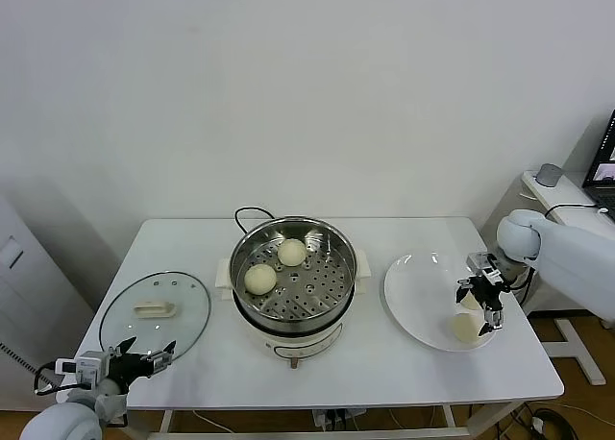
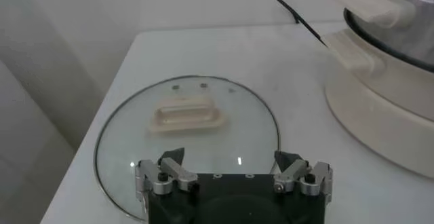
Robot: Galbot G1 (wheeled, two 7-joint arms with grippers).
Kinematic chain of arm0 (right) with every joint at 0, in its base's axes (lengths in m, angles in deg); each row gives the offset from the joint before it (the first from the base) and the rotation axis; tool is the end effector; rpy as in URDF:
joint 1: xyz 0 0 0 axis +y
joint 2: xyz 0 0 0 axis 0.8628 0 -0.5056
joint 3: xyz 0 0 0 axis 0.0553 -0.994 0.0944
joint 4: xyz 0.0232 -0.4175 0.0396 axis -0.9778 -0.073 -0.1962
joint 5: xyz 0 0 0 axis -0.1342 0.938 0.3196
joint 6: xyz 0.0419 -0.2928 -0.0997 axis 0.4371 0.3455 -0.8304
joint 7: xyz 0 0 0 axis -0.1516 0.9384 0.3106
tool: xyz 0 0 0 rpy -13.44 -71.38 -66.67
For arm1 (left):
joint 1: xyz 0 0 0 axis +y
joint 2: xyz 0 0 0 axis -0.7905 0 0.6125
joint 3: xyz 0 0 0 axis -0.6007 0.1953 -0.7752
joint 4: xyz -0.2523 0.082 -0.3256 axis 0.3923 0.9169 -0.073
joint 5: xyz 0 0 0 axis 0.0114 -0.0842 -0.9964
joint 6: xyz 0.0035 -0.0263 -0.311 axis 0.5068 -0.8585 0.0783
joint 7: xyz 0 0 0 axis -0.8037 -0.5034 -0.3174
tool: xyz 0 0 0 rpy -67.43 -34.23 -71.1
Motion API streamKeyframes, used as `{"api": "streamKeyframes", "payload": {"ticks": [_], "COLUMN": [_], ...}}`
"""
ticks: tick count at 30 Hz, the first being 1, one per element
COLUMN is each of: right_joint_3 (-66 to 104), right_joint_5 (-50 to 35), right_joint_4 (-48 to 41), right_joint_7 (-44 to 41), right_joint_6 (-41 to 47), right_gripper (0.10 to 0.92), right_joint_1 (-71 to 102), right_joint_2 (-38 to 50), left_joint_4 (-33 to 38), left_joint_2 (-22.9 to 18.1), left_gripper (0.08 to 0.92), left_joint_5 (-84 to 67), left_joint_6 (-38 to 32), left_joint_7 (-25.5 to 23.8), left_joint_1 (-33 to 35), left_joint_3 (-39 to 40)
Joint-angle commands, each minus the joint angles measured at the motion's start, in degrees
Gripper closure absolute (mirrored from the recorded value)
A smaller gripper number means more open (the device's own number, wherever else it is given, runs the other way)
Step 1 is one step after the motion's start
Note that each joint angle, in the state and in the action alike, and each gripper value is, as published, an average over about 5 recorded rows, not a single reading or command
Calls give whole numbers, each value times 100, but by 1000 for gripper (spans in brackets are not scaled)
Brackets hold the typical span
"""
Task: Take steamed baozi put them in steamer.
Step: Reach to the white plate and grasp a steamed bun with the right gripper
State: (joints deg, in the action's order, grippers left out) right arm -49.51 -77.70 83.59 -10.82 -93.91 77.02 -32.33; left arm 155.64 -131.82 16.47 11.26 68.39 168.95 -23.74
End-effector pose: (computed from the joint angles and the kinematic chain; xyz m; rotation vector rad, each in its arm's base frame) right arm 0.5330 -0.2881 -0.2040 1.4279 -1.1525 1.3000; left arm 0.1530 0.1873 -0.3286 -0.0597 -2.4958 -0.0959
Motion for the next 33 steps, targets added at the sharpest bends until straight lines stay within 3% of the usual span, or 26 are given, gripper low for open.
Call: {"api": "streamKeyframes", "payload": {"ticks": [1,26,33], "right_joint_3": [381,640,396], "right_joint_5": [241,225,91], "right_joint_4": [-186,-353,-81], "right_joint_7": [50,-201,-251], "right_joint_6": [-36,41,43], "right_gripper": [229,463,494], "right_joint_1": [412,540,192], "right_joint_2": [-68,-163,-57], "left_joint_4": [10,45,66], "left_joint_2": [5,-33,-76], "left_gripper": [177,177,177], "left_joint_5": [3,16,59], "left_joint_6": [-1,-4,17], "left_joint_7": [-1,13,31], "left_joint_1": [17,60,53], "left_joint_3": [-4,-14,-3]}}
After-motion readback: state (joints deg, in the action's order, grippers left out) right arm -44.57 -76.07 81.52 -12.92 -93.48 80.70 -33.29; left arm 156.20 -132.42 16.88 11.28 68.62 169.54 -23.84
